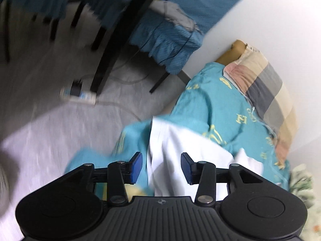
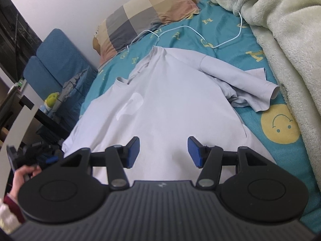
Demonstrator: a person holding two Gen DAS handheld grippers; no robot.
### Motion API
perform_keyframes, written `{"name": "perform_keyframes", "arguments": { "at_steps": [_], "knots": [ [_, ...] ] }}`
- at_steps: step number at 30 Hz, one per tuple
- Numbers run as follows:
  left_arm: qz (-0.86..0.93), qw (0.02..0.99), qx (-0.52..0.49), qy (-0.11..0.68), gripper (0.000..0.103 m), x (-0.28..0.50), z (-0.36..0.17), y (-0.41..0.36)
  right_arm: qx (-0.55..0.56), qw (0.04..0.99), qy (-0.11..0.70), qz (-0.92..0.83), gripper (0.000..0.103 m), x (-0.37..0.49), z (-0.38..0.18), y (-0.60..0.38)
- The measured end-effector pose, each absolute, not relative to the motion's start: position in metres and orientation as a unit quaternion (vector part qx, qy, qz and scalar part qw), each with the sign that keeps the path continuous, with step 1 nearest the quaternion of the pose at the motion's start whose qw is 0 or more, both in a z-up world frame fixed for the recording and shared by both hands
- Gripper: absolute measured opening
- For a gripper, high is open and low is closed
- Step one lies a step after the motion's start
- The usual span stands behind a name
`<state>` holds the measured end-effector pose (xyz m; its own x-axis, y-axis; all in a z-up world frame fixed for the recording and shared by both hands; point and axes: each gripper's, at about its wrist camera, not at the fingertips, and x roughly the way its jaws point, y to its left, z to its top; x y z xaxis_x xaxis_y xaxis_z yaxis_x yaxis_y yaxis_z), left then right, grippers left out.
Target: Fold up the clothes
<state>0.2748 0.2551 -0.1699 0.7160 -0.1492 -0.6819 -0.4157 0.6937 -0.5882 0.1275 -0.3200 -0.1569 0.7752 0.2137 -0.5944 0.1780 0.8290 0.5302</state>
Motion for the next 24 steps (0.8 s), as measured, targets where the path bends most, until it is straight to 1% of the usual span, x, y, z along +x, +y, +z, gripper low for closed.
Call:
{"name": "perform_keyframes", "arguments": {
  "at_steps": [4, 8, 9, 10, 11, 12, 13, 15, 21, 23, 24],
  "knots": [
    [0.071, 0.812, -0.446, 0.369, 0.047, 0.240, -0.182, 0.251, 0.296, 0.897, 0.328, 0.019, 0.057, 0.120, -0.151, -0.320],
    [0.066, 0.793, -0.471, 0.381, 0.040, 0.236, -0.196, 0.242, 0.310, 0.892, 0.327, 0.022, 0.057, 0.112, -0.148, -0.324],
    [0.068, 0.793, -0.473, 0.379, 0.033, 0.237, -0.199, 0.242, 0.313, 0.892, 0.326, 0.023, 0.057, 0.111, -0.148, -0.325],
    [0.071, 0.794, -0.474, 0.374, 0.024, 0.237, -0.202, 0.241, 0.315, 0.891, 0.326, 0.023, 0.057, 0.111, -0.148, -0.326],
    [0.072, 0.794, -0.479, 0.369, 0.020, 0.238, -0.205, 0.240, 0.316, 0.891, 0.325, 0.023, 0.057, 0.111, -0.148, -0.326],
    [0.071, 0.794, -0.482, 0.364, 0.011, 0.239, -0.207, 0.239, 0.315, 0.891, 0.325, 0.023, 0.057, 0.112, -0.149, -0.326],
    [0.070, 0.794, -0.485, 0.359, 0.009, 0.240, -0.207, 0.239, 0.315, 0.891, 0.325, 0.022, 0.057, 0.113, -0.149, -0.326],
    [0.067, 0.795, -0.490, 0.350, 0.007, 0.241, -0.208, 0.238, 0.313, 0.891, 0.327, 0.024, 0.057, 0.114, -0.150, -0.324],
    [0.058, 0.785, -0.513, 0.342, 0.007, 0.231, -0.197, 0.244, 0.311, 0.888, 0.338, 0.026, 0.057, 0.121, -0.156, -0.319],
    [0.049, 0.787, -0.514, 0.339, 0.011, 0.227, -0.192, 0.246, 0.312, 0.886, 0.341, 0.026, 0.057, 0.121, -0.157, -0.318],
    [0.047, 0.787, -0.515, 0.336, 0.019, 0.224, -0.190, 0.246, 0.312, 0.886, 0.342, 0.026, 0.057, 0.122, -0.158, -0.318]
  ]
}}
